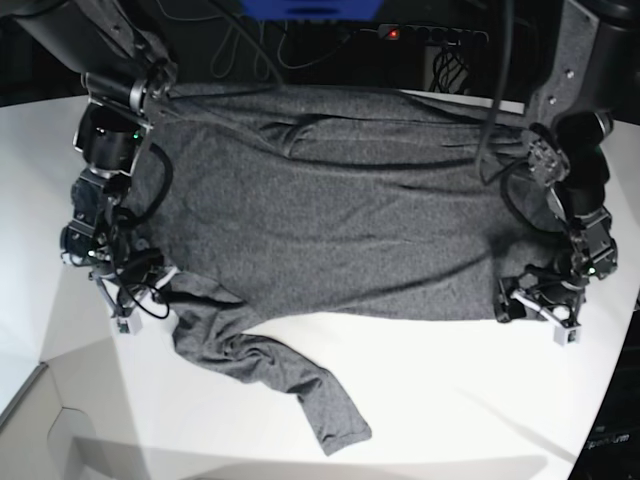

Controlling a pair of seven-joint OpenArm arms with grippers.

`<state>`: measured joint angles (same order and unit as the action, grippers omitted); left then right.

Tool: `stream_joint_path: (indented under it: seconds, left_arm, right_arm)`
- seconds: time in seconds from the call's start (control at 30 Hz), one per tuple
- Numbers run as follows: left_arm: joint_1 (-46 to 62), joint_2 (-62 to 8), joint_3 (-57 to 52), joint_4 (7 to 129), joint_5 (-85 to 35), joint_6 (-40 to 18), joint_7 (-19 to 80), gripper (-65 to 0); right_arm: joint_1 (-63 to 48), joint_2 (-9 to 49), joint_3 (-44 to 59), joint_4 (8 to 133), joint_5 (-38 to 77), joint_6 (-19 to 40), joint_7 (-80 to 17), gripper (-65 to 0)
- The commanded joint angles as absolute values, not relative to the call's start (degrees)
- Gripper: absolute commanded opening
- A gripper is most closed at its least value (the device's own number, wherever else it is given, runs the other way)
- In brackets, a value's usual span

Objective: Layout the t-shirt on the table in an organized manner, then fold the t-shirt properly
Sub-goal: 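Move both grippers to the shirt's side edges and grasp them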

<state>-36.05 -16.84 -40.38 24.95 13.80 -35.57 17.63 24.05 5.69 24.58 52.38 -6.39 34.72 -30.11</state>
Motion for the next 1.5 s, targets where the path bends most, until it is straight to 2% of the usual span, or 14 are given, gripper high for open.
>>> stream_joint_path:
  seconds: [0.0,0.47,0.5,0.6,0.67,0.83,1.0,1.13,1.3,1.37,1.47]
  left_arm:
    - [-37.9,-17.7,-40.3,26.5,13.2,-35.7,16.6,-11.7]
    - [-36.4,-19.0,-40.1,28.4,13.7,-35.6,16.0,-11.7]
    - [-36.3,-19.0,-40.1,28.4,13.7,-34.7,16.0,-11.7]
    - [-36.2,-18.9,-40.1,28.4,13.7,-25.7,16.0,-11.7]
    - [-36.2,-18.8,-40.1,28.3,13.7,-21.7,16.0,-11.7]
    - [-36.2,-18.4,-39.3,28.3,13.7,-22.4,16.0,-11.7]
    - [-36.5,-18.4,-29.8,23.2,13.1,-21.9,13.7,-11.7]
    - [-36.5,-18.6,-29.2,18.3,13.1,-21.8,8.4,-11.7]
    - [-36.5,-18.7,-29.2,16.9,13.1,-21.8,7.8,-12.6]
    - [-36.6,-18.7,-29.2,16.9,13.1,-21.9,8.1,-19.6]
    - [-36.7,-18.7,-29.2,17.0,13.0,-21.9,7.9,-42.0]
  right_arm:
    - [24.7,6.0,24.4,52.5,-7.5,35.0,-32.1,-65.0]
    - [24.6,6.0,24.4,51.3,-7.5,35.0,-31.8,-65.0]
    - [24.6,6.0,24.4,51.3,-7.6,35.0,-31.8,-65.0]
    - [24.6,6.0,24.4,51.3,-7.6,35.0,-31.8,-65.0]
    - [24.6,6.1,24.4,51.3,-7.6,35.0,-31.8,-65.0]
    - [24.6,6.1,24.4,51.3,-7.6,35.0,-31.8,-65.0]
    - [24.6,6.1,24.4,51.3,-7.6,35.0,-31.9,-65.0]
    - [24.6,6.1,24.4,51.3,-7.6,35.0,-32.0,-65.0]
    - [24.6,6.5,24.4,51.3,-7.6,35.0,-31.8,-65.0]
    - [24.6,6.6,24.4,51.3,-7.6,35.0,-31.8,-65.0]
    - [24.6,6.7,24.4,51.3,-7.6,35.0,-31.8,-65.0]
